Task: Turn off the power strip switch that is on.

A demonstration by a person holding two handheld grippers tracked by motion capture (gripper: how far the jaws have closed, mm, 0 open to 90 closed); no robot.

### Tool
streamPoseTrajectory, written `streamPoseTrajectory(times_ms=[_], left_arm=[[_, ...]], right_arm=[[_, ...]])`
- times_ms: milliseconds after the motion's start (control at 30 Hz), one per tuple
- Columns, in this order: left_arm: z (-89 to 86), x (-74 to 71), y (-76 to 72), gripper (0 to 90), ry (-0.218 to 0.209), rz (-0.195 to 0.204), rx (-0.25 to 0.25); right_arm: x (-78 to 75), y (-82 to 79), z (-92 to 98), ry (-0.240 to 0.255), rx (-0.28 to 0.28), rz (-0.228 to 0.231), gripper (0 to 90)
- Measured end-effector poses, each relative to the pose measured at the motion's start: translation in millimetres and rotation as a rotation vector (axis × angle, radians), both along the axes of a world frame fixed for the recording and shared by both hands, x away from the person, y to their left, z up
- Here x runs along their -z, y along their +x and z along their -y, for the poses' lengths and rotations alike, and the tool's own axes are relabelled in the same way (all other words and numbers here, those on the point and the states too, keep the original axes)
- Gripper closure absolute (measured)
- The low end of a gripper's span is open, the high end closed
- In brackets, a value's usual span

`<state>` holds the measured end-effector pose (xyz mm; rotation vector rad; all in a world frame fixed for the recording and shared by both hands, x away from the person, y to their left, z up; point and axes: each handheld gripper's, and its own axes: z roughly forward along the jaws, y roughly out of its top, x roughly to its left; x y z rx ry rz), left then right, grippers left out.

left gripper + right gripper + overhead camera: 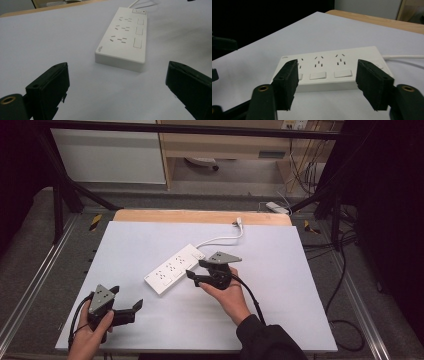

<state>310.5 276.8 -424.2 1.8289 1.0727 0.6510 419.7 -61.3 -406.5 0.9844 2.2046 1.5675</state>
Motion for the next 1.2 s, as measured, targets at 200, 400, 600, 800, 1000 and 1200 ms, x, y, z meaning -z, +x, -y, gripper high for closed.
streamPoseTrajectory(times_ms=[200,400,600,800,1000,1200], left_arm=[[0.0,0.2,-0.1,5.1,0.001,-0.003,0.0],[0.0,0.2,-0.2,5.0,0.001,-0.003,0.0],[-0.3,0.7,-0.3,5.1,0.004,-0.007,0.001],[-0.7,0.7,-0.4,5.1,0.004,-0.004,-0.001],[-0.5,0.7,-0.7,5.1,0.0,-0.006,-0.002],[-1.0,-0.1,-1.5,5.1,-0.01,-0.003,-0.004]], right_arm=[[-7.2,-0.4,14.5,-0.022,0.045,-0.014,11.4],[-16.5,-1.7,32.0,-0.027,0.072,0.011,5.9],[-25.3,-4.7,55.4,-0.004,0.091,0.044,5.3],[-30.3,-7.9,79.3,0.002,0.122,0.071,5.0],[-31.6,-13.2,100.4,0.018,0.153,0.087,5.2],[-31.5,-21.9,122.1,0.021,0.186,0.115,6.3]])
